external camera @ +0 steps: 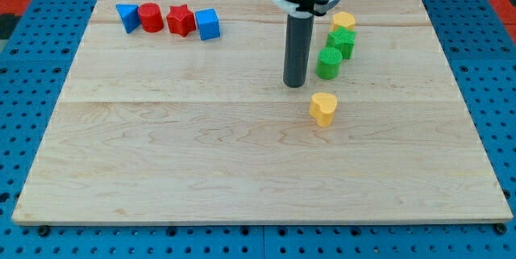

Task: Place the yellow hexagon to the bottom of the green circle

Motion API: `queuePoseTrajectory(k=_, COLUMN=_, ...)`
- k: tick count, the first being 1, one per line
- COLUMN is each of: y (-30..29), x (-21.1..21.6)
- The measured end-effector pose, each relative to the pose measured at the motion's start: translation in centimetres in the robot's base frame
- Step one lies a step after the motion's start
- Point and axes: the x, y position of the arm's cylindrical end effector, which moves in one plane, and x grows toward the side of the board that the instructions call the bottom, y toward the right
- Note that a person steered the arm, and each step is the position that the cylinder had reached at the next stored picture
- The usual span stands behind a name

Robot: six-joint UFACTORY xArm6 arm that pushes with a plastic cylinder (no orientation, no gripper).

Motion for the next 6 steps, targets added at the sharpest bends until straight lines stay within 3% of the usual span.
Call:
queuePoseTrajectory(k=2, y=7.5, x=8.0)
queuePoseTrajectory(k=3, y=11.5, x=9.9)
queuePoseTrajectory(k=4, y=12.1, x=9.7)
queuePoseTrajectory(k=5, y=12.1, x=7.0)
queuePoseTrajectory(k=6, y=16.4, x=3.3)
